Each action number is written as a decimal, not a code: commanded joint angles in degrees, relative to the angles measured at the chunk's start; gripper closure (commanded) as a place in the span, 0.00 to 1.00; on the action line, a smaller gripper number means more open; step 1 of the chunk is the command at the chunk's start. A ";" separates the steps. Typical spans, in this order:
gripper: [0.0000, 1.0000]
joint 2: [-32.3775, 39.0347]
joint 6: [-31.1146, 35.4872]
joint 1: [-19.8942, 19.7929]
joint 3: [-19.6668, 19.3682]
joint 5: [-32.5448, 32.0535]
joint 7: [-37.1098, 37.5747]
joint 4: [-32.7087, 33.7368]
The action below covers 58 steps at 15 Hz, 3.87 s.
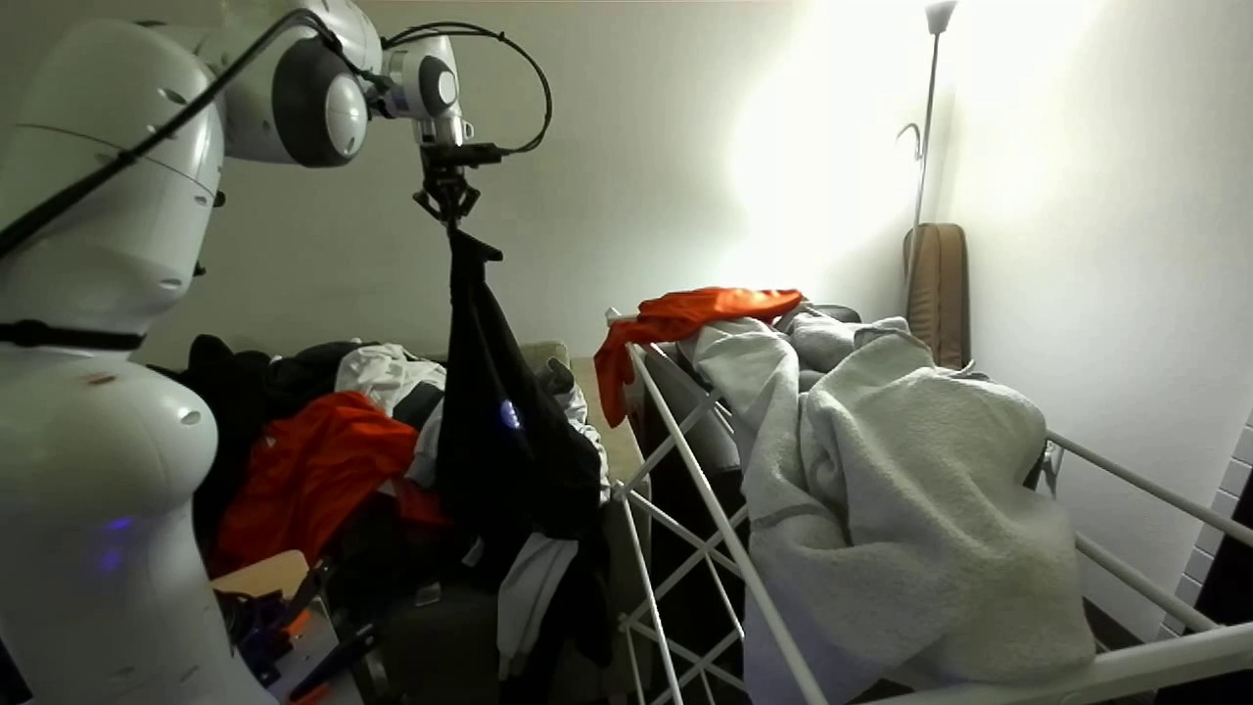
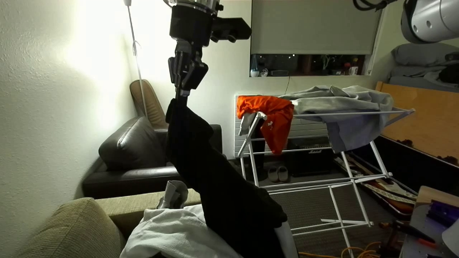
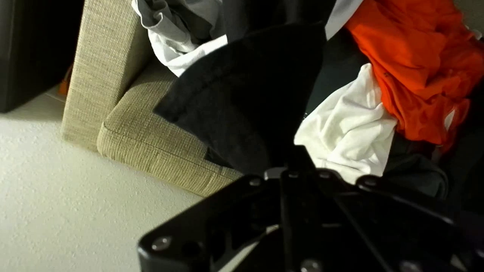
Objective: Put the black shirt on the couch
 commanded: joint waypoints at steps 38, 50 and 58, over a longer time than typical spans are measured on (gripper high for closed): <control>0.29 10.49 -19.13 3.66 -5.09 0.76 -2.31 17.94; 0.00 0.46 -24.89 1.10 -2.59 4.88 4.66 4.55; 0.00 -7.65 -24.82 0.06 -2.02 8.76 4.34 -10.92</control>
